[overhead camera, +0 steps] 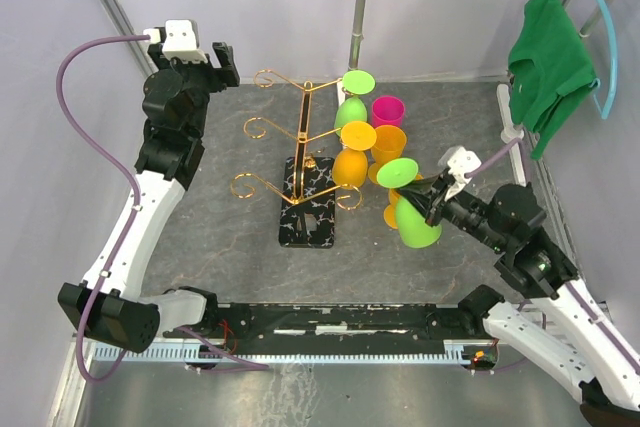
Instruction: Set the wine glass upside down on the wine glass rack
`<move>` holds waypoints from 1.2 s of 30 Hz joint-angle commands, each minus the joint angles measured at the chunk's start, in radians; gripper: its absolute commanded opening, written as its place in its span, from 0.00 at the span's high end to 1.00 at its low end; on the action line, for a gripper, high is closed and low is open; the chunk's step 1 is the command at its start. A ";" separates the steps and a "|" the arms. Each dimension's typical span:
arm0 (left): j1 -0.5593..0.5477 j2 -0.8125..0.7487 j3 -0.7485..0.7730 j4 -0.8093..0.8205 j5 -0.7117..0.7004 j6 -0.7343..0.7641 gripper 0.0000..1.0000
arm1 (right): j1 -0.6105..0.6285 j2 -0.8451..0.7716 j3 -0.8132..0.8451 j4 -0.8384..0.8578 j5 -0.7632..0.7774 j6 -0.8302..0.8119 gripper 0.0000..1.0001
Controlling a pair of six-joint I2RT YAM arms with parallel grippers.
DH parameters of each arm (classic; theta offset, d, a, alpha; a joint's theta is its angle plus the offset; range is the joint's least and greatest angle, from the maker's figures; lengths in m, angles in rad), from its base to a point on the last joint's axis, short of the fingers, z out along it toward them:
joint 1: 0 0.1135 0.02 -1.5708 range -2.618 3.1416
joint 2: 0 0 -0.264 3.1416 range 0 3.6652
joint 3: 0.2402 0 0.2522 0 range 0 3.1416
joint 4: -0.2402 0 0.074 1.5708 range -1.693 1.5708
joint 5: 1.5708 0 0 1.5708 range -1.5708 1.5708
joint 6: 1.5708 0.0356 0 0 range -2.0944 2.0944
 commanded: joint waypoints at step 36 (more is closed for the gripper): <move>0.003 -0.093 -0.085 0.039 -0.092 0.012 0.11 | 0.193 0.080 -0.364 0.691 -0.103 0.123 0.99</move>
